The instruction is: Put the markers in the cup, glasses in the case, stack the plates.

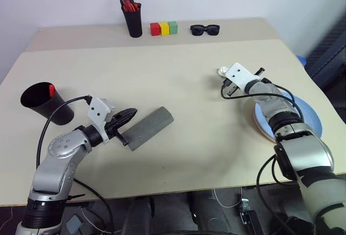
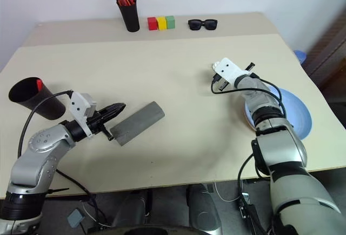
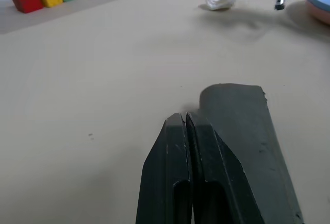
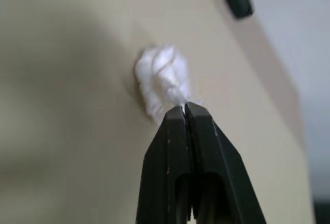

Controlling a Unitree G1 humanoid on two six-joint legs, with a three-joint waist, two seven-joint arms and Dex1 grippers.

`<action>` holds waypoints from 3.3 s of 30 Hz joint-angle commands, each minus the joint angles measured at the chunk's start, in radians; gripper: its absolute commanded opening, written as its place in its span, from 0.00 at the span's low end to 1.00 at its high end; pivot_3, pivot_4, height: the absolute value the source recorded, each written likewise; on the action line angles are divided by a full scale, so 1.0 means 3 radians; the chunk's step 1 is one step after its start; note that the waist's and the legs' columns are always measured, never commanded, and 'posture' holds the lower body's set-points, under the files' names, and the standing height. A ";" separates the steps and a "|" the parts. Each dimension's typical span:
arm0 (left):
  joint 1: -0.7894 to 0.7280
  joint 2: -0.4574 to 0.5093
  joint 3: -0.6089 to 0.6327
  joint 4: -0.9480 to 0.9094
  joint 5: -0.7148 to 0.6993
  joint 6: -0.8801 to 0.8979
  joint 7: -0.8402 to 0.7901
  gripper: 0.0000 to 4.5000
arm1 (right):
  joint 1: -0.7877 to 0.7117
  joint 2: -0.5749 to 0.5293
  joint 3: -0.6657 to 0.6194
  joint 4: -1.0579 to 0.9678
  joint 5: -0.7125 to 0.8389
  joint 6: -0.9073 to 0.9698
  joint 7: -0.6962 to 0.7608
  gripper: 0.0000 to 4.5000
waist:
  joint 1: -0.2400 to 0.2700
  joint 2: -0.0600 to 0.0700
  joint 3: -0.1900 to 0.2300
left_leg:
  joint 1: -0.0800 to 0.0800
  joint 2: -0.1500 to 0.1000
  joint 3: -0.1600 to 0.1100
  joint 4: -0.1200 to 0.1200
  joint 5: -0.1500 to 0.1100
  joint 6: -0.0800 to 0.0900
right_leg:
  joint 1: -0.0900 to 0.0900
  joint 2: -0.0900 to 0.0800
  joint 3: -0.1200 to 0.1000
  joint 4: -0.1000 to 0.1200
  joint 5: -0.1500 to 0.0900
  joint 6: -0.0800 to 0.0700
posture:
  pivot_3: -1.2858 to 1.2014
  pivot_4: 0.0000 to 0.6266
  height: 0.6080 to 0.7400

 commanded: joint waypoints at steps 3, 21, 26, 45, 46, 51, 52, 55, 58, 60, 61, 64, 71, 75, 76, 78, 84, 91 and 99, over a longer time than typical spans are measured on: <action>-0.0246 -0.0022 -0.0123 0.0184 0.0028 -0.0097 -0.0117 0.00 | 0.0225 -0.0080 -0.0214 -0.0454 0.0275 0.0127 0.0359 0.06 | -0.0003 0.0000 0.0000 | 0.0001 0.0000 0.0000 0.0000 0.0000 0.0000 | 0.0001 0.0000 0.0000 0.0000 0.0000 0.0000 | 0.52 0.24 1.00; -0.0116 -0.0028 -0.0059 0.0027 0.0053 -0.0123 -0.0017 0.00 | -0.0305 0.0297 0.0156 0.0553 -0.0262 -0.0135 -0.0376 0.34 | -0.0007 0.0001 0.0001 | 0.0001 0.0000 0.0000 -0.0001 0.0000 0.0000 | 0.0000 0.0000 0.0000 0.0001 0.0000 0.0000 | 0.52 0.24 1.00; -0.0101 -0.0019 -0.0029 0.0025 0.0039 -0.0110 -0.0006 0.00 | -0.0318 0.0291 0.0195 0.0620 -0.0344 -0.0130 -0.0468 0.01 | -0.0009 0.0001 0.0001 | 0.0001 0.0000 0.0000 -0.0001 0.0000 0.0000 | 0.0000 0.0000 0.0000 0.0001 0.0000 0.0000 | 0.52 0.24 1.00; -0.0183 -0.0089 -0.0120 0.0164 0.0075 -0.0153 -0.0052 0.00 | -0.0025 -0.0046 0.0199 0.0059 -0.0354 -0.0268 -0.0216 0.50 | -0.0010 0.0002 0.0001 | 0.0002 0.0000 0.0000 -0.0001 0.0000 0.0000 | 0.0000 0.0000 0.0001 0.0001 0.0000 0.0000 | 0.52 0.24 1.00; -0.0194 -0.0093 -0.0122 0.0175 0.0078 -0.0155 -0.0053 0.00 | -0.0030 -0.0051 0.0212 0.0065 -0.0373 -0.0269 -0.0219 0.62 | -0.0012 0.0002 0.0001 | 0.0002 0.0000 0.0000 -0.0001 0.0000 0.0000 | 0.0000 0.0000 0.0001 0.0001 0.0000 0.0000 | 0.52 0.24 1.00; -0.0201 -0.0104 -0.0115 0.0178 0.0085 -0.0165 -0.0051 0.00 | -0.0070 -0.0039 0.0282 0.0112 -0.0477 -0.0281 -0.0307 0.98 | -0.0010 0.0002 0.0001 | 0.0002 0.0000 0.0001 -0.0001 0.0000 0.0000 | 0.0000 0.0000 0.0001 0.0001 0.0000 0.0000 | 0.52 0.24 1.00; -0.0196 -0.0104 -0.0113 0.0174 0.0087 -0.0165 -0.0051 0.00 | -0.0081 -0.0025 0.0307 0.0142 -0.0507 -0.0280 -0.0320 0.98 | -0.0010 0.0002 0.0001 | 0.0002 0.0000 0.0001 -0.0001 0.0000 0.0000 | 0.0000 0.0000 0.0001 0.0001 0.0000 0.0000 | 0.52 0.24 1.00; -0.0171 -0.0102 -0.0103 0.0152 0.0088 -0.0163 -0.0045 0.00 | -0.0143 0.0068 0.0331 0.0333 -0.0538 -0.0204 -0.0386 0.98 | -0.0014 0.0002 0.0001 | 0.0002 0.0000 0.0001 -0.0001 0.0000 0.0000 | 0.0000 0.0000 0.0001 0.0001 0.0000 0.0000 | 0.52 0.24 1.00; -0.0159 -0.0098 -0.0095 0.0140 0.0093 -0.0163 -0.0037 0.00 | -0.0232 0.0133 0.0325 0.0498 -0.0552 -0.0154 -0.0514 0.98 | -0.0012 0.0002 0.0001 | 0.0002 0.0000 0.0001 0.0000 0.0000 0.0000 | 0.0000 0.0000 0.0001 0.0002 0.0000 0.0000 | 0.52 0.24 1.00; -0.0150 -0.0094 -0.0084 0.0128 0.0091 -0.0160 -0.0030 0.00 | -0.0259 0.0140 0.0350 0.0546 -0.0576 -0.0165 -0.0535 0.86 | -0.0010 0.0002 0.0001 | 0.0002 0.0000 0.0001 0.0000 0.0000 0.0000 | 0.0001 0.0000 0.0001 0.0001 0.0000 0.0000 | 0.52 0.24 1.00; -0.0143 -0.0091 -0.0078 0.0121 0.0092 -0.0162 -0.0026 0.00 | -0.0268 0.0141 0.0365 0.0556 -0.0588 -0.0175 -0.0542 0.79 | -0.0008 0.0002 0.0001 | 0.0002 0.0000 0.0001 0.0000 0.0000 0.0000 | 0.0001 0.0000 0.0001 0.0001 0.0000 0.0000 | 0.52 0.24 1.00; -0.0107 -0.0084 -0.0055 0.0090 0.0083 -0.0157 -0.0017 0.00 | -0.0274 0.0135 0.0378 0.0549 -0.0595 -0.0200 -0.0559 0.46 | -0.0009 0.0002 0.0001 | 0.0002 0.0000 0.0001 0.0000 0.0000 0.0000 | 0.0000 0.0000 0.0001 0.0001 0.0000 0.0000 | 0.52 0.24 1.00; -0.0029 -0.0089 -0.0046 0.0040 0.0028 -0.0132 -0.0030 0.00 | -0.0186 0.0004 0.0394 0.0333 -0.0665 -0.0298 -0.0695 0.01 | -0.0010 0.0002 0.0001 | 0.0002 0.0000 0.0001 0.0000 0.0000 0.0000 | 0.0000 0.0000 0.0001 0.0001 0.0000 0.0000 | 0.52 0.24 1.00; 0.0066 -0.0052 0.0048 -0.0229 -0.0151 0.0038 -0.0034 0.00 | 0.0150 -0.0361 0.0242 -0.0461 -0.0550 -0.0309 -0.0441 0.01 | 0.0005 0.0002 0.0001 | 0.0001 0.0000 0.0001 -0.0001 0.0000 0.0000 | 0.0000 0.0000 0.0001 0.0001 0.0000 0.0000 | 0.52 0.24 1.00; 0.0093 -0.0030 0.0080 -0.0295 -0.0201 0.0085 -0.0036 0.00 | 0.0278 -0.0465 0.0168 -0.0740 -0.0479 -0.0265 -0.0315 0.01 | 0.0018 0.0002 0.0001 | -0.0001 0.0000 -0.0002 -0.0001 0.0000 0.0000 | -0.0001 0.0000 0.0000 0.0001 0.0000 0.0000 | 0.52 0.24 1.00; 0.0186 0.0061 0.0148 -0.0416 -0.0301 0.0181 -0.0090 0.00 | 0.0671 -0.0694 -0.0113 -0.1486 -0.0174 0.0033 0.0063 0.01 | 0.0027 0.0002 0.0001 | -0.0002 0.0000 -0.0002 -0.0001 0.0000 0.0000 | 0.0000 -0.0002 -0.0001 0.0001 -0.0002 0.0004 | 0.52 0.24 1.00; 0.0351 0.0283 0.0289 -0.0473 -0.0474 0.0335 -0.0245 0.00 | 0.2060 -0.1392 -0.1074 -0.3449 0.0604 0.1207 0.1143 0.01 | 0.0079 0.0007 0.0000 | 0.0001 0.0000 0.0000 0.0002 -0.0001 0.0001 | 0.0002 -0.0002 0.0000 0.0000 -0.0006 0.0000 | 0.52 0.24 1.00; 0.0272 0.0197 0.0213 -0.0354 -0.0405 0.0264 -0.0188 0.00 | 0.2884 -0.1791 -0.1446 -0.4075 0.0758 0.1806 0.1634 0.42 | 0.0039 0.0003 -0.0002 | 0.0004 0.0002 0.0013 0.0034 -0.0006 0.0008 | 0.0013 -0.0003 0.0006 -0.0001 -0.0015 -0.0006 | 0.52 0.24 1.00; 0.0869 0.0147 0.0574 -0.0620 -0.0378 0.0128 -0.0005 0.00 | 0.2227 -0.1205 -0.1295 -0.4027 0.1397 0.1899 0.1753 0.64 | -0.0003 0.0001 -0.0001 | 0.0006 0.0010 0.0020 0.0027 -0.0011 0.0018 | 0.0005 0.0004 0.0010 0.0001 -0.0008 -0.0017 | 0.52 0.24 1.00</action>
